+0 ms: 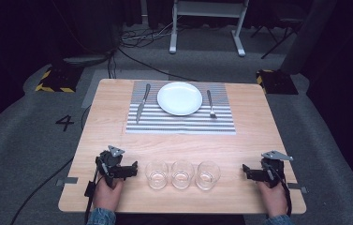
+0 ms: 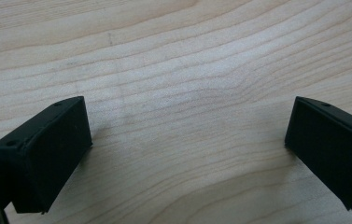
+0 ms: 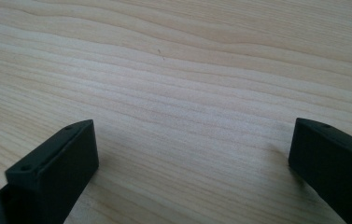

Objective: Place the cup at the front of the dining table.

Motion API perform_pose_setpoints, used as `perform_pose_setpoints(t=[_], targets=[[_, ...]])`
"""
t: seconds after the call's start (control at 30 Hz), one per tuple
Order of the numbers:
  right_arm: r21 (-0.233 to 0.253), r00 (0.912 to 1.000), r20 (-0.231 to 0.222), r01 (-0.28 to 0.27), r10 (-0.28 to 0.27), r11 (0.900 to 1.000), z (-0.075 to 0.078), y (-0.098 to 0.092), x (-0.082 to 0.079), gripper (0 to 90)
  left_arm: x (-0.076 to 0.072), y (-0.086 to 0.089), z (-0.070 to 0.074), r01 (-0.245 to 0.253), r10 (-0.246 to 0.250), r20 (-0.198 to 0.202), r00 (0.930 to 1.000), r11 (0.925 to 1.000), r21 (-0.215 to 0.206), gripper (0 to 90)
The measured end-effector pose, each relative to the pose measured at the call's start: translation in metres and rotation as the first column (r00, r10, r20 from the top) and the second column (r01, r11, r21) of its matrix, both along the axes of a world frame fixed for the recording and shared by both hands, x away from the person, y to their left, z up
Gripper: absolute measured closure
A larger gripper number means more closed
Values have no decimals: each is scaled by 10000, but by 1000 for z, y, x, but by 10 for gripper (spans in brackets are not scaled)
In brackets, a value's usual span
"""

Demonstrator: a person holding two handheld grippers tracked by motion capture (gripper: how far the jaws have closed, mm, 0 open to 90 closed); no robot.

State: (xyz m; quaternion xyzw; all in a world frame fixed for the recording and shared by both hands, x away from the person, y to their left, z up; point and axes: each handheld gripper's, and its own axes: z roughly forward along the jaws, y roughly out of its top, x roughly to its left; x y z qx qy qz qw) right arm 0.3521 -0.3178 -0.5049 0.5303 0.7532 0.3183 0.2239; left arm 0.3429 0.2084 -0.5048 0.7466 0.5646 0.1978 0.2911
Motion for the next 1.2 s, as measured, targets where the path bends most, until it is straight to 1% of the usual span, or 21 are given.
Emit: perform_pose_setpoints(t=[0.07, 0.13, 0.2, 0.27, 0.3, 0.33, 0.4, 0.47, 0.53, 0.63, 0.87, 0.93, 1.0, 1.1, 1.13, 1.2], targets=[[6, 10000, -18, 68, -68, 10000, 0, 0, 0, 17, 0, 0, 0, -14, 14, 2, 10000, 10000, -3, 6], [-61, 9998, 79, 187, -186, 9998, 0, -1, -1, 43, 0, 0, 0, -15, 15, 1, 10000, 10000, -4, 6], [87, 9995, 92, 311, -312, 9995, 1, -3, -3, 68, 0, 0, 0, -7, 7, 1, 10000, 10000, -2, 6], [376, 9988, 153, 453, -459, 9983, 3, -4, -5, 68, 0, 0, 0, -7, 7, 2, 10000, 10000, -2, 6], [400, 9984, 259, 494, -504, 9980, 5, -5, -7, 68, 0, 0, 0, -6, 6, 0, 10000, 10000, -2, 6], [302, 9975, 462, 529, -543, 9981, 8, -5, -10, 68, 0, 0, 0, -6, 6, 0, 10000, 10000, -1, 6], [254, 9955, 732, 580, -597, 9980, 13, -3, -15, 69, 0, 0, 0, -4, 4, 0, 10000, 10000, 1, 6], [445, 9935, 955, 573, -613, 9974, 18, -2, -21, 69, 0, 0, 0, -6, 6, 4, 10000, 10000, 8, 6], [496, 9904, 1211, 613, -669, 9969, 23, -1, -27, 69, 0, 0, 0, -8, 8, 1, 10000, 10000, -3, 6], [587, 9825, 1731, 589, -682, 9965, 32, 1, -35, 69, 0, 0, 0, -6, 6, 1, 10000, 10000, -1, 6], [890, 9636, 2577, 497, -712, 9948, 49, 8, -51, 73, 0, 0, 0, -12, 12, 1, 10000, 10000, -2, 6], [994, 9562, 2842, 440, -708, 9941, 53, 11, -55, 74, 0, 0, 0, -13, 13, 2, 10000, 10000, -3, 6], [985, 9502, 3051, 341, -628, 9946, 57, 15, -59, 74, 0, 0, 0, -6, 6, -1, 10000, 10000, 1, 6], [987, 9470, 3171, 203, -508, 9949, 61, 21, -63, 75, 0, 0, 0, -20, 20, 1, 10000, 10000, -4, 6], [990, 9432, 3295, 112, -434, 9950, 62, 23, -64, 76, 0, 0, 0, -21, 21, 4, 10000, 10000, -3, 6], [821, 9387, 3434, 24, -306, 9966, 65, 28, -67, 75, 0, 0, 0, -21, 21, 3, 10000, 10000, -6, 6]])
